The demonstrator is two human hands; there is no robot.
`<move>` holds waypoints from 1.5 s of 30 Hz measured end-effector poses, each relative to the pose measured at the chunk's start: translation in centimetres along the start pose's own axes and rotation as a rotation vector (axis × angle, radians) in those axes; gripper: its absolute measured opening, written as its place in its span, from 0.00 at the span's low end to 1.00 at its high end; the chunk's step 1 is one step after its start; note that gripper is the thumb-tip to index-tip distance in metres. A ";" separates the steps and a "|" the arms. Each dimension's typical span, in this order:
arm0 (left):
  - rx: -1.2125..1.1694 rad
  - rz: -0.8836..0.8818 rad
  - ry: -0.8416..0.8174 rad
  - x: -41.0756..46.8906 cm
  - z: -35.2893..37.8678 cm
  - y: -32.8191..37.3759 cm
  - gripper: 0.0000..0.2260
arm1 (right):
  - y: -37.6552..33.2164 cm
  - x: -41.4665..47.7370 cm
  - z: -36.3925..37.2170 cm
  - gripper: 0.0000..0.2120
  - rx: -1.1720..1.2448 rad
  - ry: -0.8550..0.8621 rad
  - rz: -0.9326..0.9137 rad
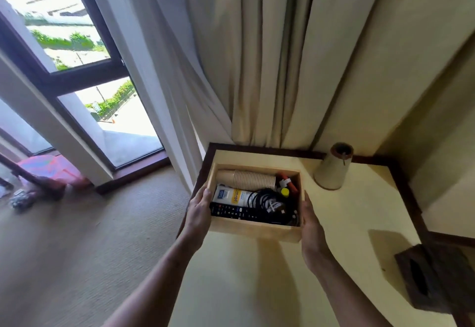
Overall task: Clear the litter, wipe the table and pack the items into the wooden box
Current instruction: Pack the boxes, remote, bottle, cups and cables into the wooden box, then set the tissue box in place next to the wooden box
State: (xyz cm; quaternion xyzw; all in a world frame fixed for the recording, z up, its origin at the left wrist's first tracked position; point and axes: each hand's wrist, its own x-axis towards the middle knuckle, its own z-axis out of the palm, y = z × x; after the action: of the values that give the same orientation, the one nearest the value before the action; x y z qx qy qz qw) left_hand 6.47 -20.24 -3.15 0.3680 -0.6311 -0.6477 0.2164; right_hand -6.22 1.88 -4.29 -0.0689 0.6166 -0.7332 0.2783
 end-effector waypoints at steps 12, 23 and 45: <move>0.028 -0.001 -0.055 17.3 -1.3 -3.3 0.18 | 2.5 14.6 6.5 0.21 0.006 0.078 0.008; 0.184 -0.032 -0.047 20.7 -0.6 -2.7 0.21 | 2.0 18.4 6.3 0.22 -0.144 0.099 0.028; 1.240 0.330 -0.367 -4.2 11.4 -11.5 0.35 | -2.9 -4.2 -12.9 0.18 -1.391 0.474 -0.257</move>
State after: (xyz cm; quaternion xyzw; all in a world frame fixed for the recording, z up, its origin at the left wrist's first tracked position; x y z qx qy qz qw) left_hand 2.74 -8.32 -14.26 0.2068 -0.9612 -0.1756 -0.0500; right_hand -9.36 15.42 -3.52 -0.1407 0.9688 -0.1956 -0.0577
